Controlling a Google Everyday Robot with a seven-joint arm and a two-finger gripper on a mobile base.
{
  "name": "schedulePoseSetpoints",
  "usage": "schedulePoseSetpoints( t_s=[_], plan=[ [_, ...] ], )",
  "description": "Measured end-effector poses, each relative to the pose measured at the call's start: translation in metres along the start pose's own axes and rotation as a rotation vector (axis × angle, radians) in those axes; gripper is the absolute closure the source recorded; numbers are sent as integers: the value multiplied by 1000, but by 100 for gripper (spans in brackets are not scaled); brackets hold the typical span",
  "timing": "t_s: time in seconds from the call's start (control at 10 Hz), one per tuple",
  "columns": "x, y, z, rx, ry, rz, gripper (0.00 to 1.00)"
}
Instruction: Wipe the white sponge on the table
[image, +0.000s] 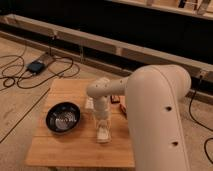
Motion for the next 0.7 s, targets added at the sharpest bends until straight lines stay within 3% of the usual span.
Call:
schedulePoseSetpoints(
  t_s=[0.4, 0.7],
  plan=[
    [5, 4, -14, 92, -59, -53, 20],
    [10, 10, -21, 108, -78, -75, 20]
  ],
)
